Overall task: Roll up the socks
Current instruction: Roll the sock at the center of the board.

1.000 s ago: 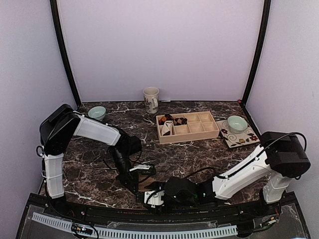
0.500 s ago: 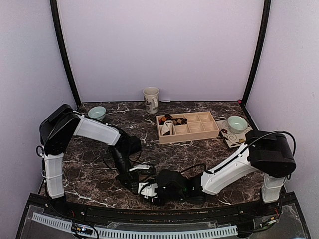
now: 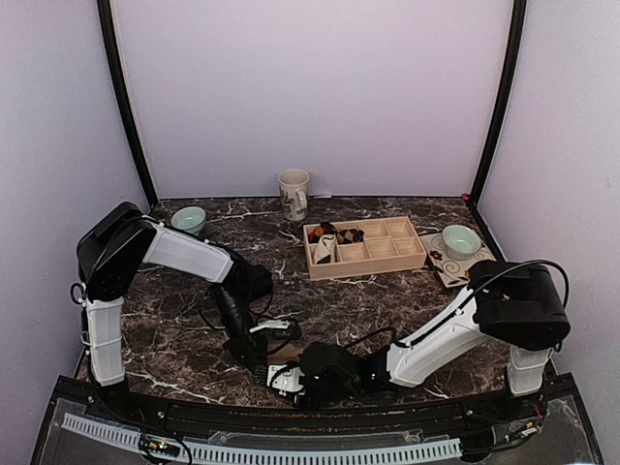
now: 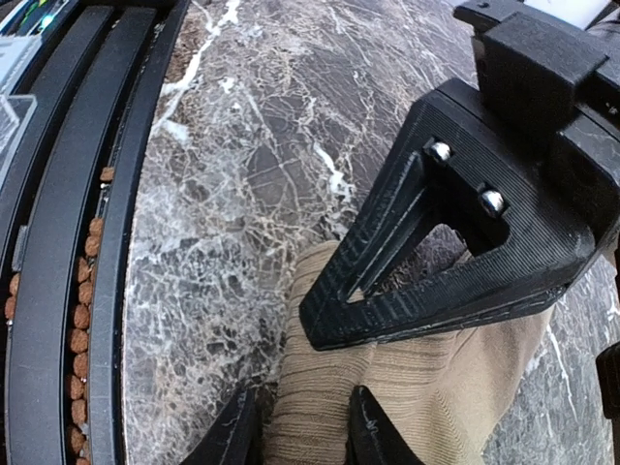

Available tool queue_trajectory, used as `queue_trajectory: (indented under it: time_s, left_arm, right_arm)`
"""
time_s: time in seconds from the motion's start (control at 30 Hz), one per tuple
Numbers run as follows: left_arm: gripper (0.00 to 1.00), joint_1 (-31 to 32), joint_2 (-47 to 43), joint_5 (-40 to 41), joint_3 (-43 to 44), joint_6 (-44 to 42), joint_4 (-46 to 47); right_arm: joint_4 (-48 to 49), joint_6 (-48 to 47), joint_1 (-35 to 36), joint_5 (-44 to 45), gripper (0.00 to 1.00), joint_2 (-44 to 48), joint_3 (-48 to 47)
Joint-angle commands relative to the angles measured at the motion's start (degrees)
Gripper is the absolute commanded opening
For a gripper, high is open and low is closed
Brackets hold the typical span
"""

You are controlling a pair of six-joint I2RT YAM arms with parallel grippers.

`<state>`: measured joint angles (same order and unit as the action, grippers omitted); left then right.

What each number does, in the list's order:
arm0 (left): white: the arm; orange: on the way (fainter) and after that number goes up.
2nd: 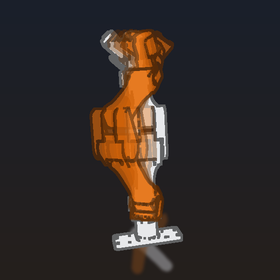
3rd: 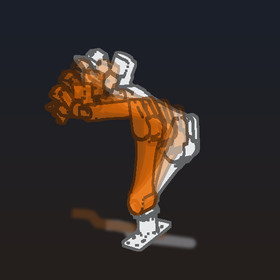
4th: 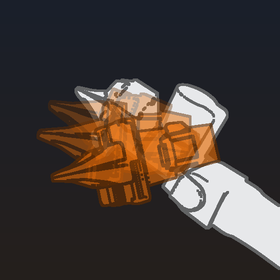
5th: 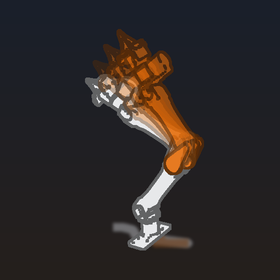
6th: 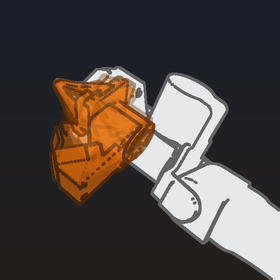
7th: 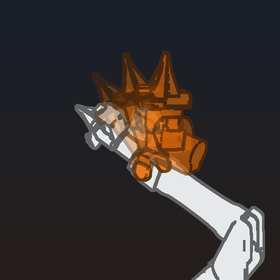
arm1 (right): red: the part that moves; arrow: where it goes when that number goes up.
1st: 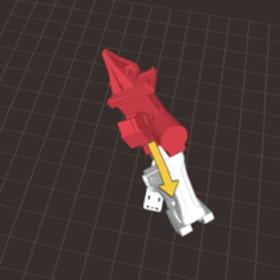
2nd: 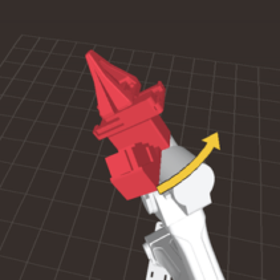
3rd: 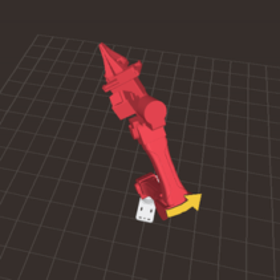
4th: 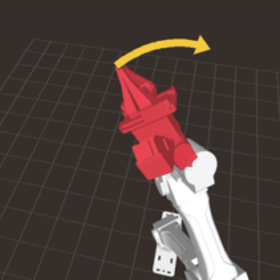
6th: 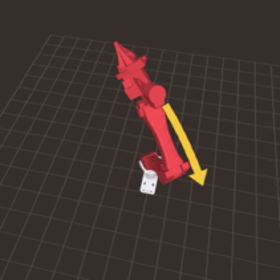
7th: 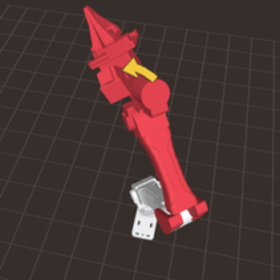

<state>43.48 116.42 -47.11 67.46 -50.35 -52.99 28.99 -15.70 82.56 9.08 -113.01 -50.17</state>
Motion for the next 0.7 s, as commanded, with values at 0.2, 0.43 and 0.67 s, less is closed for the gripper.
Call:
queue_trajectory:
  time_s: [0.2, 0.43, 0.67]
  left_arm:
    - [0.25, -1.2, -1.5, 5.2, -1.6, 1.1, 0.3]
    - [0.40, -2.1, -11.7, 12.5, -6.5, 4.4, 5.3]
    - [0.41, -2.9, -26.0, 25.8, -17.1, 5.9, 15.8]
  right_arm:
    - [0.7, 8.7, -0.5, 0.9, 0.00, -2.8, 1.5]
    - [3.8, 21.8, -1.3, -0.4, 0.00, -4.5, 4.9]
    - [4.6, 29.4, -4.3, -9.5, 0.00, -4.8, 5.6]
